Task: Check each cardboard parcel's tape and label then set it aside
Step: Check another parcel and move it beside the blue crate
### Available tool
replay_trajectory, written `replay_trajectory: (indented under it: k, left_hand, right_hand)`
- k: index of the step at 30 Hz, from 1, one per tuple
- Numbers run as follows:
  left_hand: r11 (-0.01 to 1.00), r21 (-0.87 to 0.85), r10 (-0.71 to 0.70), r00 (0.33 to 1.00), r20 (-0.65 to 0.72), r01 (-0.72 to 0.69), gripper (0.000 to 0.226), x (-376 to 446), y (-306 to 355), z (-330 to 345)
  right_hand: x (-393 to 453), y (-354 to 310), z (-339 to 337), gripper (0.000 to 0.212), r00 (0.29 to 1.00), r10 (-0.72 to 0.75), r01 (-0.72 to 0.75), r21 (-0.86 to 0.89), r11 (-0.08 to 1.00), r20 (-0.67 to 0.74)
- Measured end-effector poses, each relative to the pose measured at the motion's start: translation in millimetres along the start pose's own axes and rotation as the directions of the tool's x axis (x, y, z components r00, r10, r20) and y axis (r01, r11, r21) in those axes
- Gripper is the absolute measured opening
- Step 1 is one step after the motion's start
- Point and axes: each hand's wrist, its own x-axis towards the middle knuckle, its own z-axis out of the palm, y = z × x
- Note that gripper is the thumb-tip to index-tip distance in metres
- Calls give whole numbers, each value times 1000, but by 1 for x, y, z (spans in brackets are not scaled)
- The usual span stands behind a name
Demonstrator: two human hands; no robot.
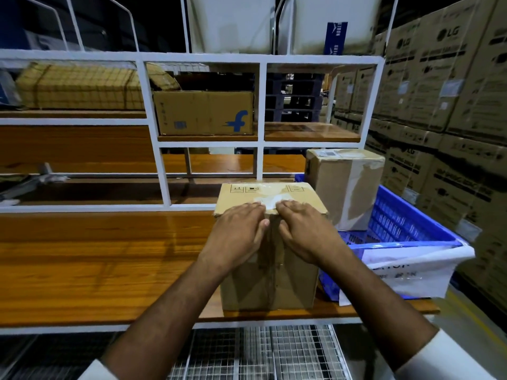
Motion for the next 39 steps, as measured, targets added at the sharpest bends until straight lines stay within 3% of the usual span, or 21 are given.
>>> replay_trajectory:
  k: [4,9,11,14,16,18,20,23,26,29,33,36,39]
  left_hand:
    - [990,-69,-131,982,-135,123,31,-6,-25,-9]
    - [971,-155,-212,956,-205,182,32,-7,-28,-8]
    - [948,-201,-290,932,-216,248,30,2,-26,-6]
    - [872,-297,-447,881,-154,390,25,27,-40,-10]
    - [807,-364,-516,855,-51,465,28,45,-53,-16]
    - [711,-459,-537,833,136,533,35,56,-63,-14]
    - [553,-577,-514,791,332,602,39,57,-68,-9]
    - [458,-640,-518,770,373,618,50,45,-63,-4]
    - [466,-719,-486,828,279,516,57,26,-55,-8]
    - [456,-779,-431,873,228,429,83,-2,-51,-16]
    - [536,-745,-330,911,247,396,121,-32,-53,-23]
    - [637,-685,-284,933,219,355,124,-48,-50,-24]
    - [665,-653,-312,929,198,362,113,-69,-45,-20]
  right_hand:
    - [-8,25,-11,38,993,87,-92,-52,994,-85]
    - [-14,37,0,42,979,162,-169,-52,984,-121]
    - [-7,39,-5,43,973,182,-177,53,983,-142]
    - [16,48,-17,34,947,288,-247,248,937,-144]
    - [35,53,-22,31,931,357,-319,313,895,-73]
    - [48,57,-16,43,904,415,-417,414,809,99]
    - [51,58,-13,61,875,419,-482,514,709,243]
    - [44,64,-10,78,898,357,-438,599,671,258]
    - [22,62,-19,94,941,280,-331,693,641,191]
    - [-6,59,-28,111,969,199,-239,753,612,146]
    - [-36,54,-28,134,960,204,-280,607,743,193]
    - [-48,40,-27,139,951,265,-308,433,847,159]
    - [-67,24,-21,125,934,337,-355,393,848,117]
